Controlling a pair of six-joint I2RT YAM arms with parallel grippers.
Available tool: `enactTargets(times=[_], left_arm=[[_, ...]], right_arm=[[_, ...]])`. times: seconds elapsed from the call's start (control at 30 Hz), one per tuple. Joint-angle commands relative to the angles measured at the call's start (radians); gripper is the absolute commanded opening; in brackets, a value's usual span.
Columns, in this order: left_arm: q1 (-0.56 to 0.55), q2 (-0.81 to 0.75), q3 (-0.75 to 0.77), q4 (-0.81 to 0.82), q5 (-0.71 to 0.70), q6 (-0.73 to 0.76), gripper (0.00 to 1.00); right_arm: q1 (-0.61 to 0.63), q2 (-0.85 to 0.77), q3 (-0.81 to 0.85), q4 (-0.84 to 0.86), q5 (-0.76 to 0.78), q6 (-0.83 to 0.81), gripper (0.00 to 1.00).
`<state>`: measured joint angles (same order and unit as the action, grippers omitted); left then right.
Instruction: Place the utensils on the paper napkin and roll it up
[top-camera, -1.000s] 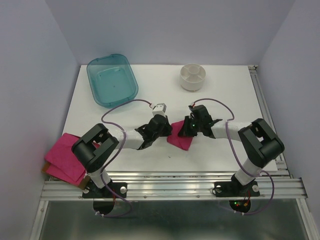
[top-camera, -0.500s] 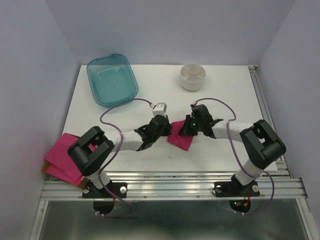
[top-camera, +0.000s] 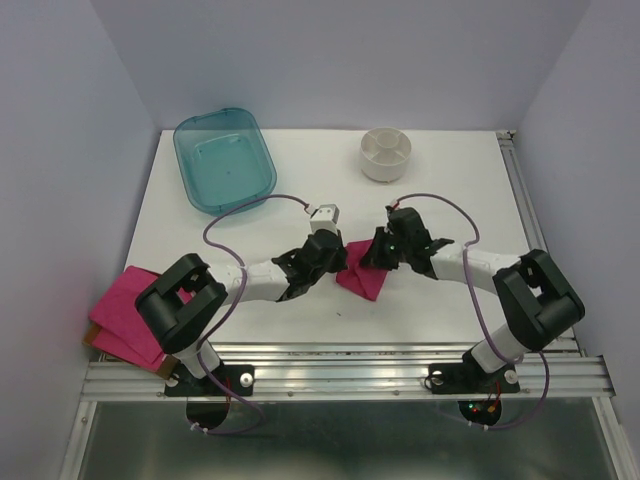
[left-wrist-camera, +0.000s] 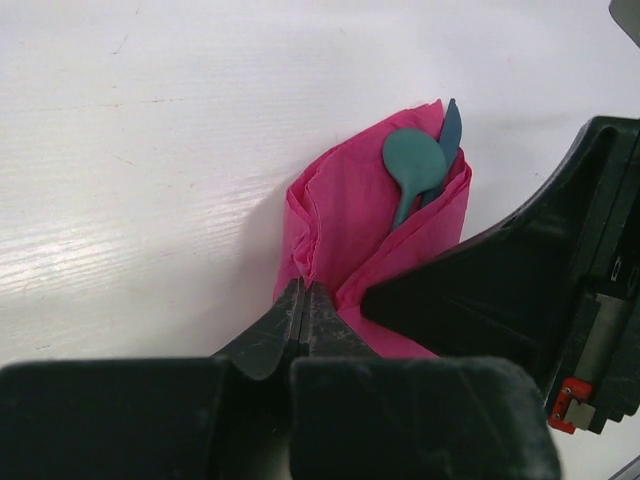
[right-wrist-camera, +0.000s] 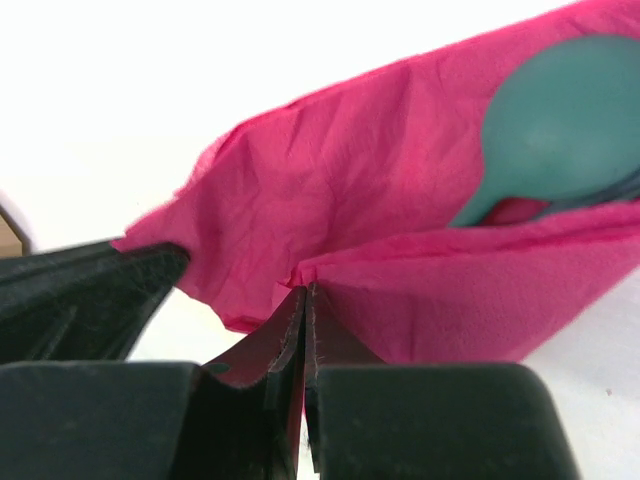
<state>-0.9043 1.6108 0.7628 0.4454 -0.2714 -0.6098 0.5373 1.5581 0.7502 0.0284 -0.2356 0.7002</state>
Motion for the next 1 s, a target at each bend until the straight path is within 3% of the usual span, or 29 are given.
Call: enactTargets(times=[0.0, 0.47, 0.97], left_arm=[[-0.008, -0.031, 0.050, -0.014, -0.038, 0.010, 0.00], [-0.008, -0.022, 0.052, -0.020, -0.028, -0.004, 0.00], [-0.051, -0.017, 0.098, -0.033, 0.001, 0.004, 0.00]], right_arm=[[0.007, -0.050, -0.043, 0.010, 0.015, 0.005, 0.06], [0.006, -0.018, -0.094, 0.113, -0.008, 0.042, 0.06], [0.007, 0.054, -0.071, 0.116, -0.002, 0.059, 0.05]])
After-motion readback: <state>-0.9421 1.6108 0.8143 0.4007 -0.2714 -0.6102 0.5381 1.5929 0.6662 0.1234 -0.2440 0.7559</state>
